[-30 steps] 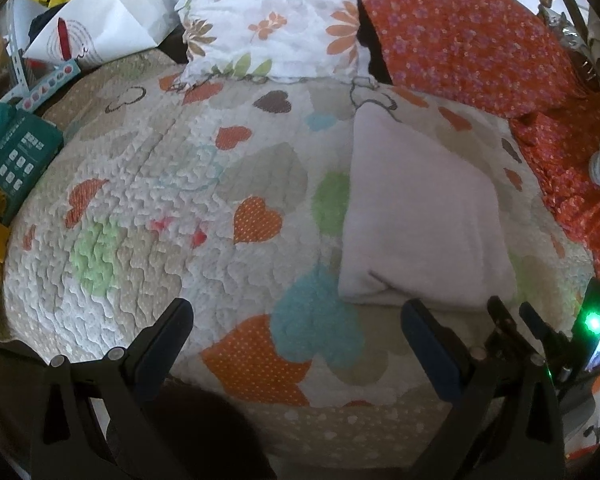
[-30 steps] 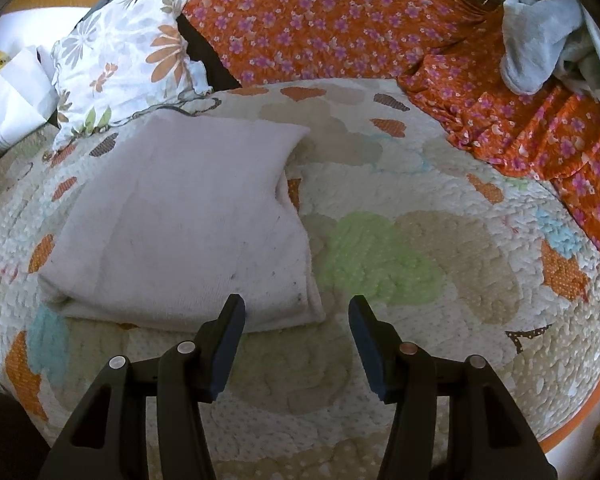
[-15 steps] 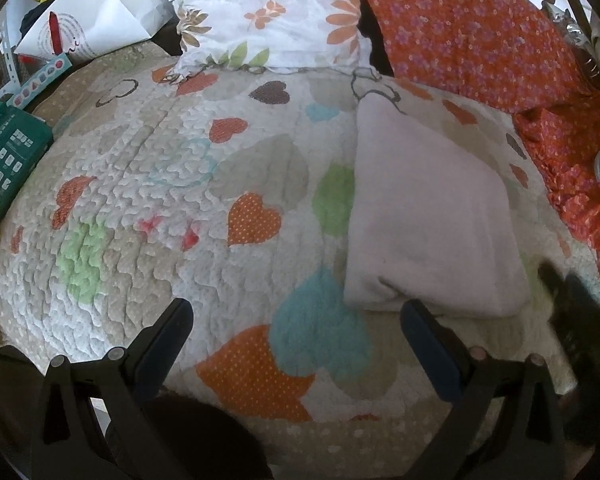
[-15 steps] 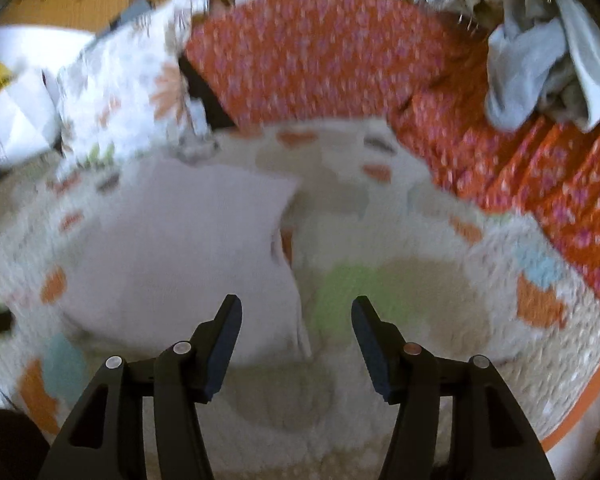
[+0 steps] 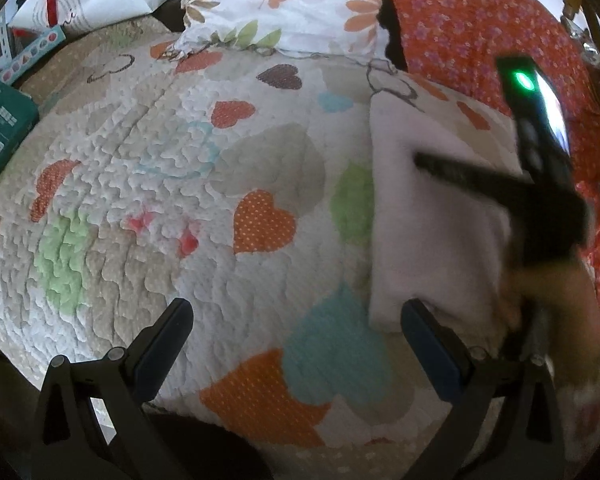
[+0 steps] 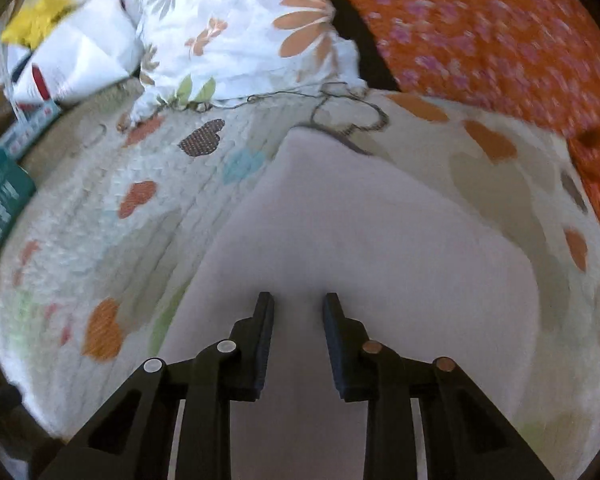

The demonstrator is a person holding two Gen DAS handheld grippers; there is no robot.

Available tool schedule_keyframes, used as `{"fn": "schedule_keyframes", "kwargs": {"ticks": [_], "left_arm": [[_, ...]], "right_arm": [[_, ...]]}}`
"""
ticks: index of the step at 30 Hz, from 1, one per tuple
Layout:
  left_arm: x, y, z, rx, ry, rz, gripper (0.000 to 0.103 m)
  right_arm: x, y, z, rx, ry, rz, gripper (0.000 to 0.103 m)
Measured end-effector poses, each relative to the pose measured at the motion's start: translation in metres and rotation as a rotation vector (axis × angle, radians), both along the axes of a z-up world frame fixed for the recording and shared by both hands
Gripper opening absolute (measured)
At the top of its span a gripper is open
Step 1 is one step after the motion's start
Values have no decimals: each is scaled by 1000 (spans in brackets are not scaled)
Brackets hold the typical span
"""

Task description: Fold small clothes

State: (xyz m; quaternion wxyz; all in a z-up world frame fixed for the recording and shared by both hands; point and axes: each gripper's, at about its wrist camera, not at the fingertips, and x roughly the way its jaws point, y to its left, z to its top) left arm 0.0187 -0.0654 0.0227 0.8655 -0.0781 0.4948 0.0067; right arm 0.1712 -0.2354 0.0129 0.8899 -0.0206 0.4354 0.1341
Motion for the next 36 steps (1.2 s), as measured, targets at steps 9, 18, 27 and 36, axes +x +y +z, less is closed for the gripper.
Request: {"fn": "schedule_keyframes", "kwargs": {"ticks": [9,18,27,36], "left_arm": [[15,23,-16,-81,35,29,103],[11,37,-16,-134,38,43,103],[-27,27,21,-77,-34,52,103],[-51,-40,-3,-7,24,-59,103]], "right_arm": [[116,20,-16,-13,152,-67,28],[17,-37,49,104,40,-144,39],[-99,-110,2,46,124,-265,45],[-162,-145,-14,157,101,-358,50]]}}
